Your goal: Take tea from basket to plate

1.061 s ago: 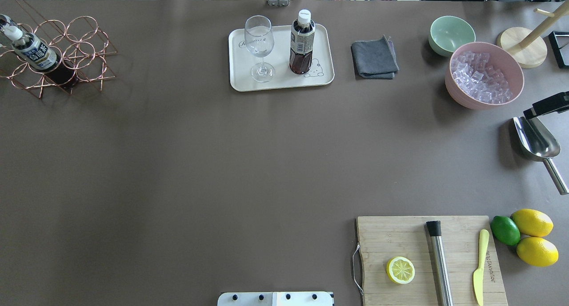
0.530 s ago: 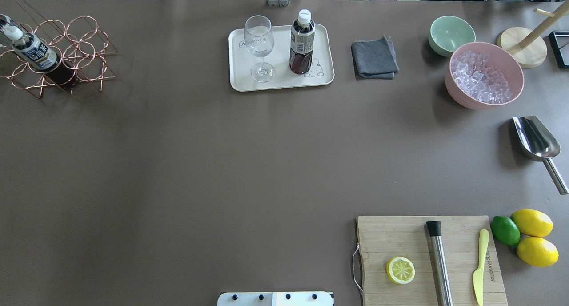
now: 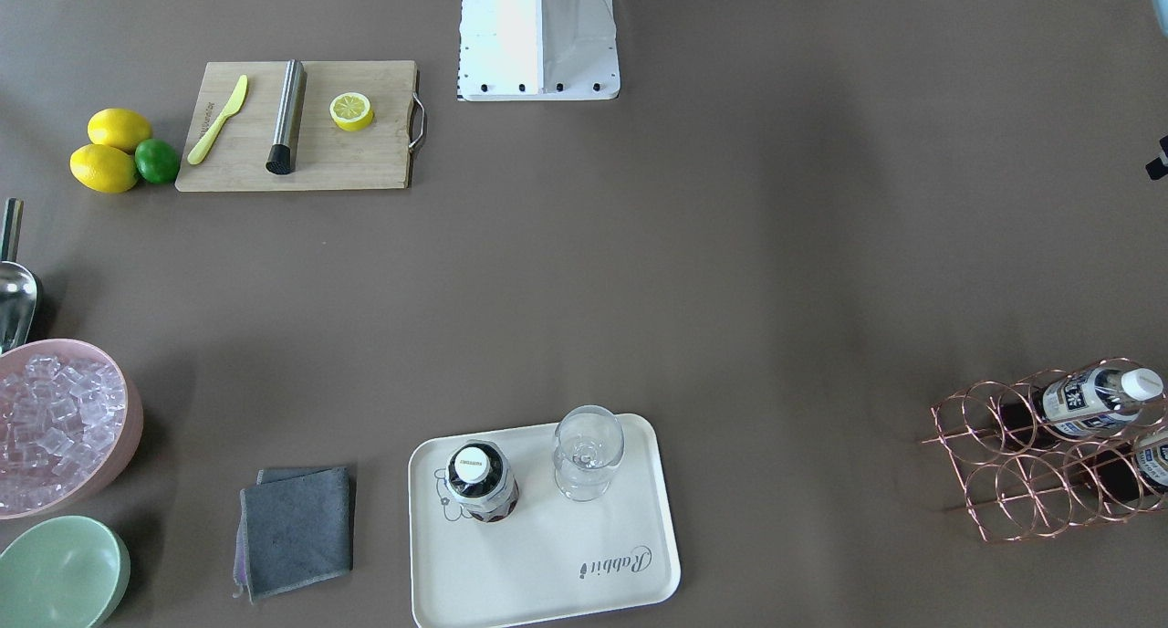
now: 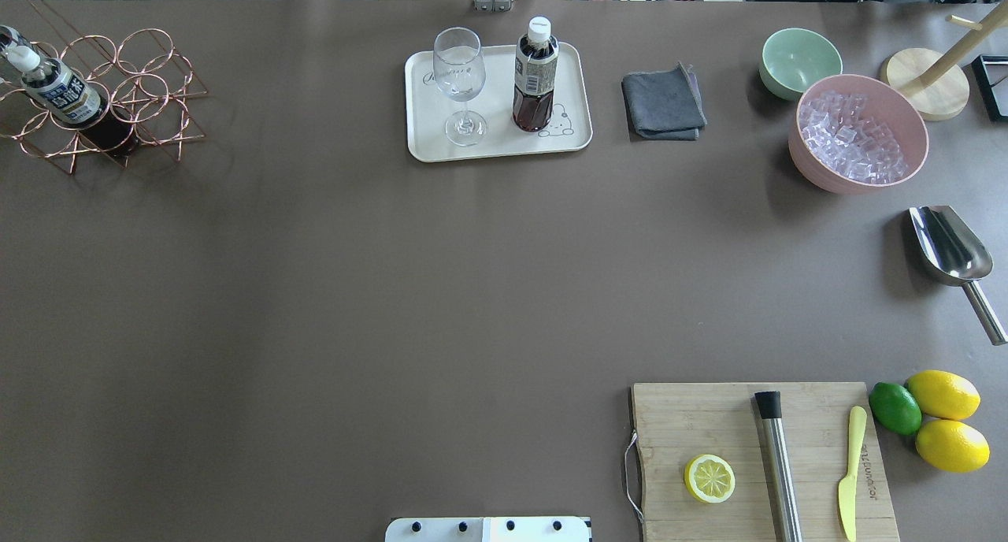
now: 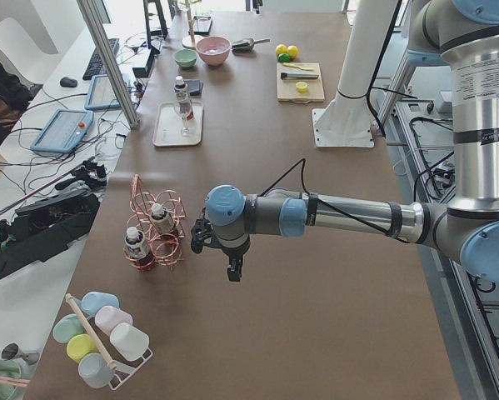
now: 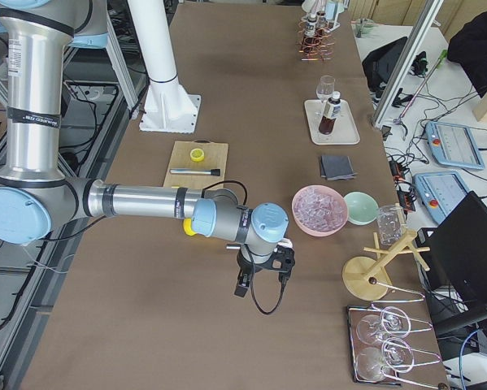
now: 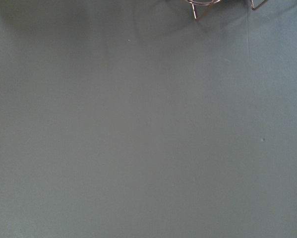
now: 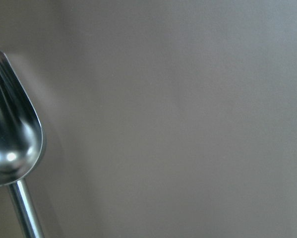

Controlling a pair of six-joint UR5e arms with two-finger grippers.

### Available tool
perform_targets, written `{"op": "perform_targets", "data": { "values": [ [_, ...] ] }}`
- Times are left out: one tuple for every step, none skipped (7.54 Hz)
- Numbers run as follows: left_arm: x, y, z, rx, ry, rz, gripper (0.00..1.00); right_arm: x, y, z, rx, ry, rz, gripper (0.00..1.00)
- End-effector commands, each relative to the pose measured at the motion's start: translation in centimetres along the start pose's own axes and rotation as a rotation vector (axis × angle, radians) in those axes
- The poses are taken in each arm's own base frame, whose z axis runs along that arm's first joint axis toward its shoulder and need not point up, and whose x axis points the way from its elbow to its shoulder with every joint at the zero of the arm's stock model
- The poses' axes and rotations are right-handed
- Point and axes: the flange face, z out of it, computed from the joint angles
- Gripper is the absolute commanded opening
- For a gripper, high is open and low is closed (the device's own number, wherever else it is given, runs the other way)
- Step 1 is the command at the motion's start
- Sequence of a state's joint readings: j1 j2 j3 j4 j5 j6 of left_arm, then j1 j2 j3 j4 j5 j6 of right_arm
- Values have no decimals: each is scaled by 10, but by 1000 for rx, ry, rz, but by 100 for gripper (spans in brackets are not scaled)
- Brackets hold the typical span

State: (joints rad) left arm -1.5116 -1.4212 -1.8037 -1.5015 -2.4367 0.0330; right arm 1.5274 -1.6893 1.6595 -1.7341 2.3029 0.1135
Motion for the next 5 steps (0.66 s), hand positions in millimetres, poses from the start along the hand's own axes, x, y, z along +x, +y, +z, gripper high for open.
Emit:
{"op": "perform_targets", "data": {
  "values": [
    [-2, 3, -18, 10, 2, -4, 98, 3, -2, 4, -10, -19, 13, 100],
    [2, 5, -22, -5, 0, -17, 98, 2, -3, 4, -9, -19, 12, 100],
    [2, 5, -23, -4, -5, -15, 98, 2, -3, 4, -9, -19, 10, 100],
    [1, 5, -21, -7, -8, -14, 98, 2, -3, 4, -9, -19, 10, 100],
    [-1, 7, -19, -11, -9, -10, 98, 1, -4, 3, -8, -17, 7, 100]
  ]
}}
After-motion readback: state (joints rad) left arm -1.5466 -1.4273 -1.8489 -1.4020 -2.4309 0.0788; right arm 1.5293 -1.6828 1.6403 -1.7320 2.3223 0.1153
